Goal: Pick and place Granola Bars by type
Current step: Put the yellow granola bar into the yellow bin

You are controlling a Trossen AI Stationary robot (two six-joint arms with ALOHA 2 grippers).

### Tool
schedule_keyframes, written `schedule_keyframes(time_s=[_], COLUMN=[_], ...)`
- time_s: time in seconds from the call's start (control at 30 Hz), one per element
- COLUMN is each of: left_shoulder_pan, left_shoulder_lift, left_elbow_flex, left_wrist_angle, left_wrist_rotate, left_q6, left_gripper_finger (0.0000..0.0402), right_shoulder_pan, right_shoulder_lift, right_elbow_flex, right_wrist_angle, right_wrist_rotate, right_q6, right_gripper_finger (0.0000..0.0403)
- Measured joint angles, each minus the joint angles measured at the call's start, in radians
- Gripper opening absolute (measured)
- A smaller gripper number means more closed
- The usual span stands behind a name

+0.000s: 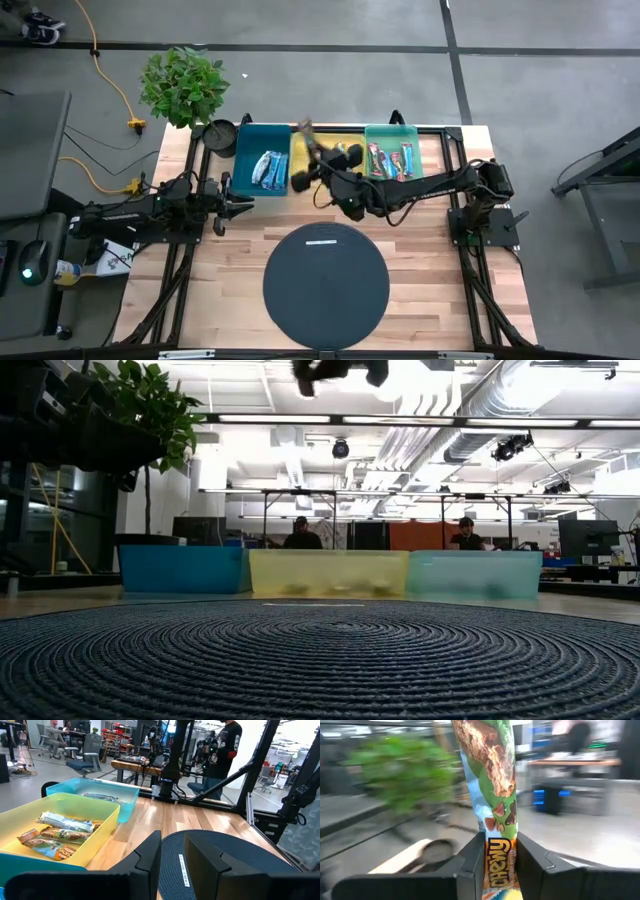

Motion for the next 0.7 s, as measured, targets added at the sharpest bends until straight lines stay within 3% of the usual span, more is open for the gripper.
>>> schedule_keyframes(time_s=[0.17, 0.27, 0.53, 0.7], left_shoulder_pan=[0.0, 0.0, 0.0, 0.0], left_shoulder_lift=[0.0, 0.0, 0.0, 0.0], left_elbow_flex=[0.0, 0.0, 0.0, 0.0], left_wrist_angle=[0.0, 0.0, 0.0, 0.0], left_wrist_rotate=[0.0, 0.0, 0.0, 0.0], left_q6=[0.0, 0.0, 0.0, 0.0], left_gripper_finger=[0.0082, 0.0082, 0.0082, 0.0082], right_shoulder_pan=[-0.056, -0.103, -0.27, -0.336], right_shoulder_lift=[0.0, 0.0, 0.008, 0.036], right_elbow_flex=[0.0, 0.0, 0.0, 0.0], right_wrist_angle=[-0.038, -0.127, -0.584, -0.785], right_wrist_rotate=[0.203, 0.236, -0.106, -0.286], right_q6=[0.042, 0.168, 0.682, 0.788], right_gripper_finger=[0.0074, 0.0074, 0.0074, 0.0074])
